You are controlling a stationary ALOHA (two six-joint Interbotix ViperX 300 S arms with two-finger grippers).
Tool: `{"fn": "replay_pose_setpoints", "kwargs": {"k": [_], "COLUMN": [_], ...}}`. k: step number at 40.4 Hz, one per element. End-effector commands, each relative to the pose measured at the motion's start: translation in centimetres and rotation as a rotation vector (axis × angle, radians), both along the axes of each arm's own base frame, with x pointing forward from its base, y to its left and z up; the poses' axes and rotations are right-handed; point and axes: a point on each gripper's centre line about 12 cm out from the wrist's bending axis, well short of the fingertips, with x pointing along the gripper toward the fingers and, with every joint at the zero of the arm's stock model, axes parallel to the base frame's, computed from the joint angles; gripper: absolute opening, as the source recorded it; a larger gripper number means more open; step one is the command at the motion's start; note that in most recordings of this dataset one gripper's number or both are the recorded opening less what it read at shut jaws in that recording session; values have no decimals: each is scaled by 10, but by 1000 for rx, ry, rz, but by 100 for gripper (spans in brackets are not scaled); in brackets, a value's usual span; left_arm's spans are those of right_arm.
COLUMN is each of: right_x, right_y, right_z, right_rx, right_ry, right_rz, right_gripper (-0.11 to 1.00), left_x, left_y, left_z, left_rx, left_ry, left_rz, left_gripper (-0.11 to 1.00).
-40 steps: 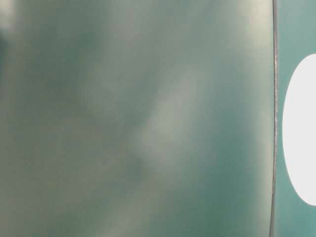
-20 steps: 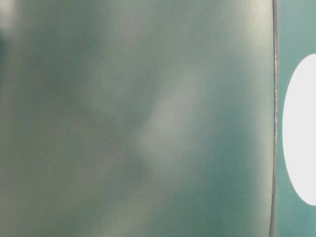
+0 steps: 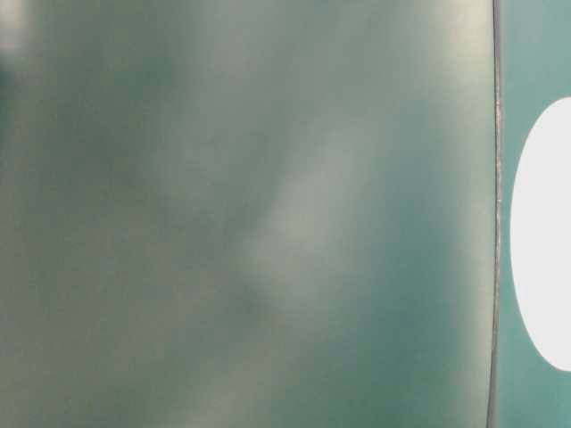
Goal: Scoop the yellow hexagonal prism block from the bowl with a spoon using the right arm.
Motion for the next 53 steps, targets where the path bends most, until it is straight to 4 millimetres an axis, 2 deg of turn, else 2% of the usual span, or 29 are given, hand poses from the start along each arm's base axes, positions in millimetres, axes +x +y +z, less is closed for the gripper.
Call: {"fn": "replay_pose_setpoints", "kwargs": {"k": [1,13,27,41,53], "right_x": [2,1,14,31,47], "right_y": [2,2,-3,-25,-42], "right_z": [11,41,79,118,140], "right_rx": [17,50,51,104,133], "right_ry": [-46,-90,-52,48,145], "right_rz": [2,10,9,-46,-75], "right_gripper": [24,23,23,23,23], "left_x": [2,2,3,1,1], "left_y": [0,0,0,0,0], "left_z": [9,9,8,10,7], "left_rx": [3,3,6,5,26], "left_ry": [-25,-21,-17,-23,3], "left_rz": [0,1,1,1,1], "left_gripper": [0,0,0,0,0]}}
